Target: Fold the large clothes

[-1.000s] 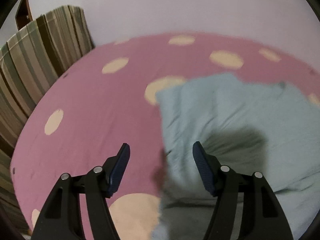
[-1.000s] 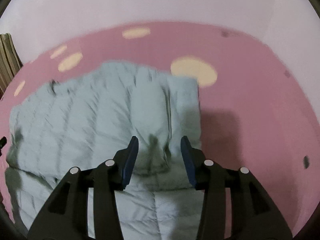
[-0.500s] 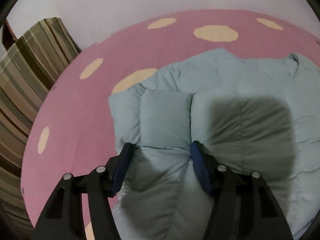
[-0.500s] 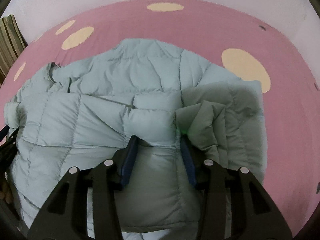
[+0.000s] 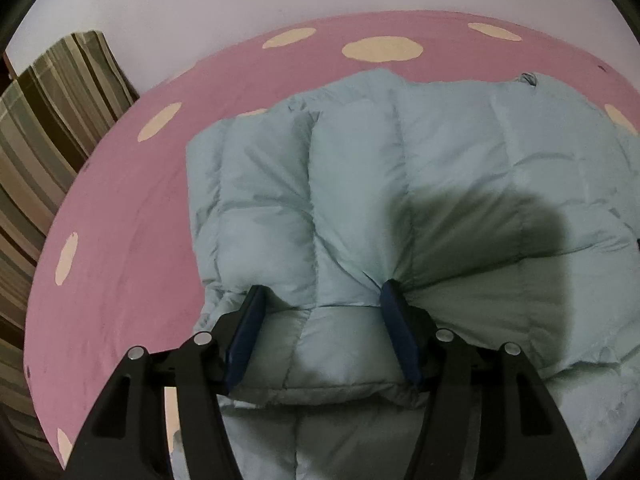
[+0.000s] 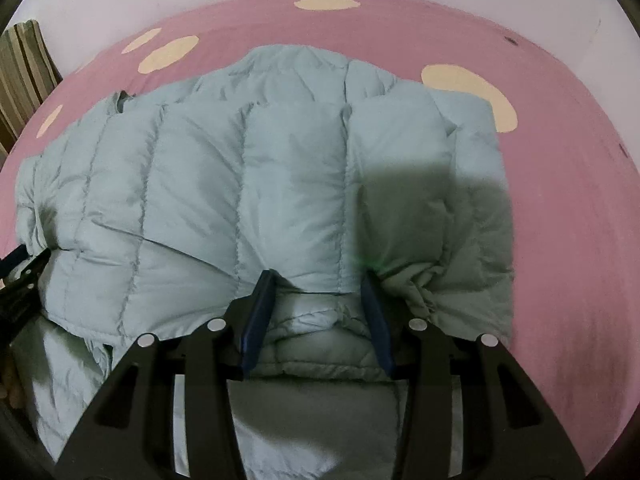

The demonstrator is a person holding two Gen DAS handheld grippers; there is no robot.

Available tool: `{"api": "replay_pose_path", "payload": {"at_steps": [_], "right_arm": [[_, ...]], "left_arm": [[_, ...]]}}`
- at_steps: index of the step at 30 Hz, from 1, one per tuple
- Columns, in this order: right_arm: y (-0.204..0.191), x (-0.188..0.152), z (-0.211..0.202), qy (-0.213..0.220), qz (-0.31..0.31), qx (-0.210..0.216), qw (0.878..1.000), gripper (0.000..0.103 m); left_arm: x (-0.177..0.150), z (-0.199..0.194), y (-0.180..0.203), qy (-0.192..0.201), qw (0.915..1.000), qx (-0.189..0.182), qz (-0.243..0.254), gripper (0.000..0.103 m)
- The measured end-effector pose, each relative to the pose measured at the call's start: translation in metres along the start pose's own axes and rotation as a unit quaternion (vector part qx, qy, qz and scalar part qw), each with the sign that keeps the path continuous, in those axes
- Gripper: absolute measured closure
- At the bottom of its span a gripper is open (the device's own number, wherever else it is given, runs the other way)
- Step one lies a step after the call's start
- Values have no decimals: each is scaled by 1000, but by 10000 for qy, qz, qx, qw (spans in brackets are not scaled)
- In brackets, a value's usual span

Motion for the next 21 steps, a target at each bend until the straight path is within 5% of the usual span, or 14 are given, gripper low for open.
{"api": "replay_pose_path", "payload": {"at_steps": [6, 11, 21], "right_arm": [[19, -18, -63, 369, 135, 74, 9992, 53], [48, -74, -130, 573, 250, -23, 9980, 39], [93, -197, -192, 274, 618, 5, 9977, 38]], "left_arm": [[-9, -49, -25, 260, 9993, -183, -186, 42], [-66, -103, -60, 254, 9987, -116, -428, 38], [-195, -179, -97, -303, 9920, -468, -1132, 29]]}}
Point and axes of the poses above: each gripper's, at about its wrist camera, not at the fingertips, and z roughly the way its jaws point, y to its right, x to its top, the point moved 1 cm from there along z, roughly the way its jaws point, and after that the axes turned 9 degrees about y, right-handed, at the moved point
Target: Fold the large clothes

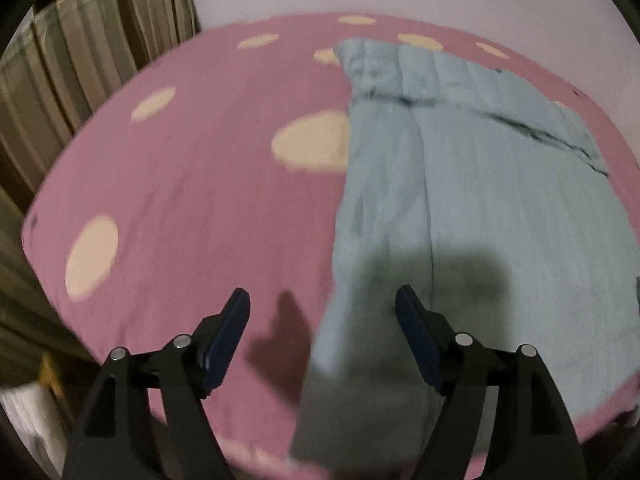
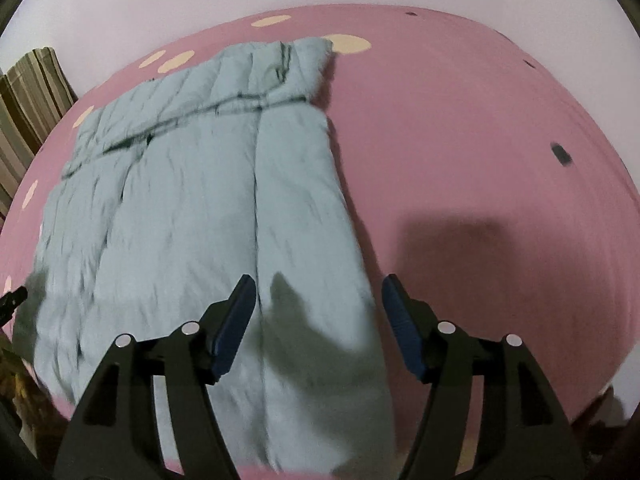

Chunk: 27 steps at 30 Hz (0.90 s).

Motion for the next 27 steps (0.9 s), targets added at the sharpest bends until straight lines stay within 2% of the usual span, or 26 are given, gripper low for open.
{"api": "replay_pose_path", "payload": {"at_steps": [6, 10, 13, 15, 18, 21, 27], "right_arm": [[6, -35, -14, -123, 66, 111, 9998, 36], [1, -44, -11, -172, 73, 159, 9997, 36], [-7, -51, -10, -121, -53, 83, 9999, 48], [-9, -52, -12, -101, -78, 121, 9998, 70], [-12, -54, -14, -108, 27, 322, 9994, 86], [-14, -53, -19, -53, 42, 406, 9992, 95], [-14, -37, -49, 330, 168, 599, 9975, 98]], "left_arm": [[-39, -4, -8, -257, 9971, -448, -554, 28], [-44, -3, -11, -130, 9957, -566, -723, 29], [-45, -6, -5, -41, 9968, -560, -573, 44], [-47, -8, -2, 1, 9967, -633, -502, 67], [-48, -10, 3, 39, 9961, -743, -468, 86], [-49, -18, 4, 159, 9959, -765, -446, 97], [-26, -53, -1, 650, 9939, -739, -503, 99]]}}
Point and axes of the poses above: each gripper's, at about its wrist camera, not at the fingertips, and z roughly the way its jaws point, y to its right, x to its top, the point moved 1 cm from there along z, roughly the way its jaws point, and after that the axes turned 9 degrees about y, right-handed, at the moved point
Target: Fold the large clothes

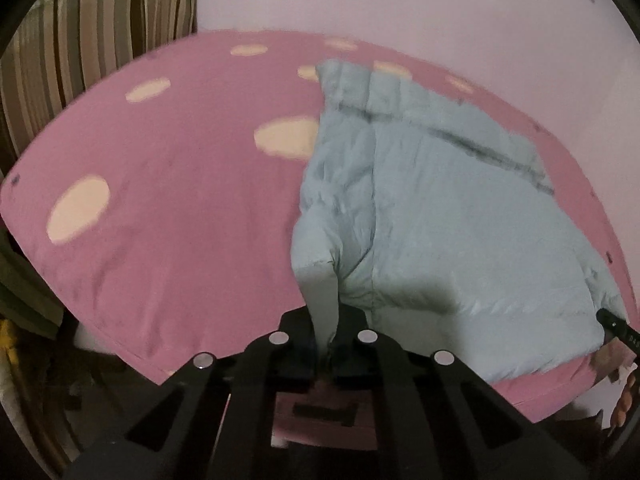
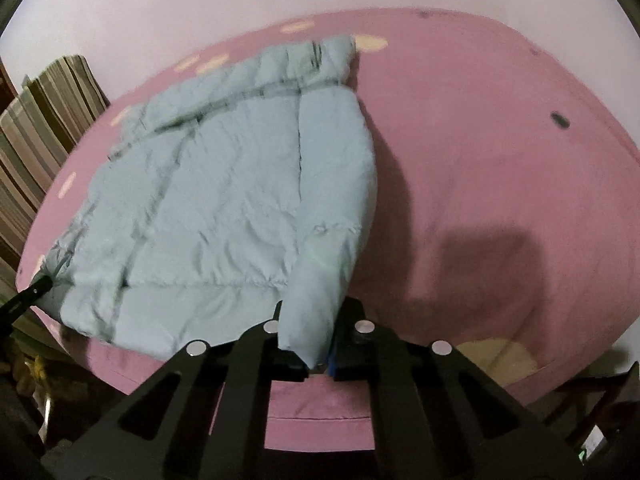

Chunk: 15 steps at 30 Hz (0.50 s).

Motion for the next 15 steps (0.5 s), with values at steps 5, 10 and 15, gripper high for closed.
{"api": "replay_pose_path", "payload": {"at_steps": [5, 10, 15], "right_arm": [[-7, 46, -17, 483, 73, 261, 9985, 99], [-8, 99, 10, 675, 203, 348, 9969, 99], [-6, 135, 66, 503, 318, 257, 9979, 99]], "left_arm": [[53, -16, 11, 573, 9983, -44, 56, 99], [101, 20, 21, 712, 9974, 67, 102, 99], [132, 95, 19, 354, 9989, 294, 70, 99]]}}
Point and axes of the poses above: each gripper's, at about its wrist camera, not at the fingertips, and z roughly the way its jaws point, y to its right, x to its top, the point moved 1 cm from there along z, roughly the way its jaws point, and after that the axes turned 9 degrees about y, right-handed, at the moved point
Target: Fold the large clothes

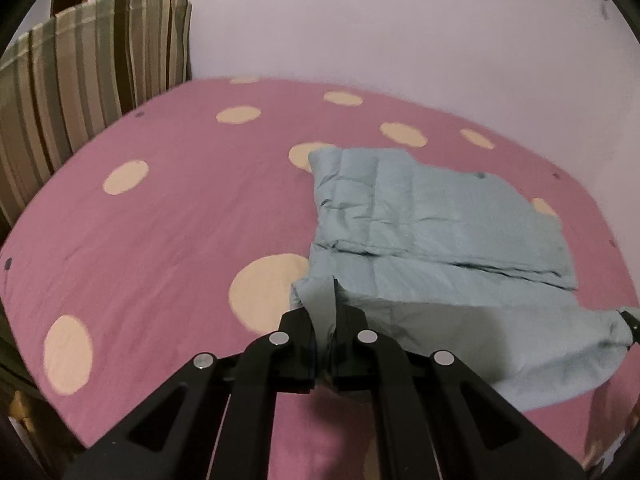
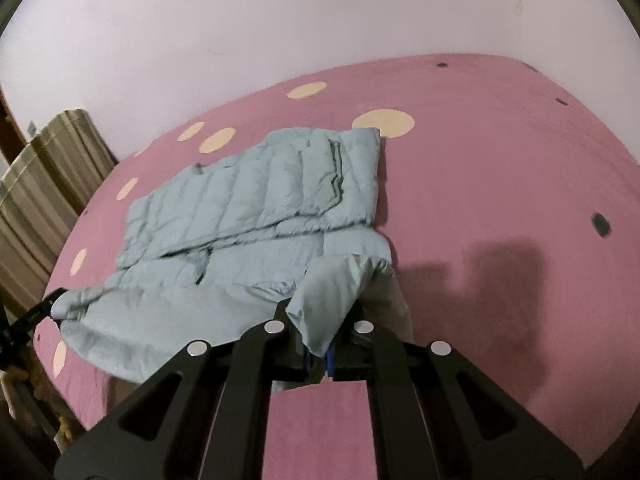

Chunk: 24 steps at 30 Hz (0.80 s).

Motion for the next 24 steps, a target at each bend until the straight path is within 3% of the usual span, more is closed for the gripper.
{"api": "replay_pose_path", "payload": {"at_steps": [5, 9, 14, 17, 19, 21, 24], "right_arm": [[8, 6, 74, -501, 51, -191, 9986, 99], [14, -8, 115, -881, 104, -261, 9957, 99], [12, -9, 122, -917, 47, -231, 9955, 98], [18, -3, 110, -804, 155, -130, 9966, 89], [20, 4, 95, -637, 225, -65, 9977, 79], [22, 11, 80, -477, 263, -23, 9985, 66], [22, 20, 57, -268, 252, 12, 9993, 59]], "left_arm": [[1, 64, 6, -456, 9988, 182, 89, 99], [-4, 93, 14, -585, 9972, 300, 362, 99], [-4, 101, 18, -593, 9962, 296, 572, 98], [6, 89, 14, -462, 9978, 183, 430, 96], [16, 74, 9, -312, 9990, 70, 299, 86], [26, 54, 3, -4, 9998, 119, 186, 49], [37, 28, -5, 421, 9988, 208, 153, 41]]}}
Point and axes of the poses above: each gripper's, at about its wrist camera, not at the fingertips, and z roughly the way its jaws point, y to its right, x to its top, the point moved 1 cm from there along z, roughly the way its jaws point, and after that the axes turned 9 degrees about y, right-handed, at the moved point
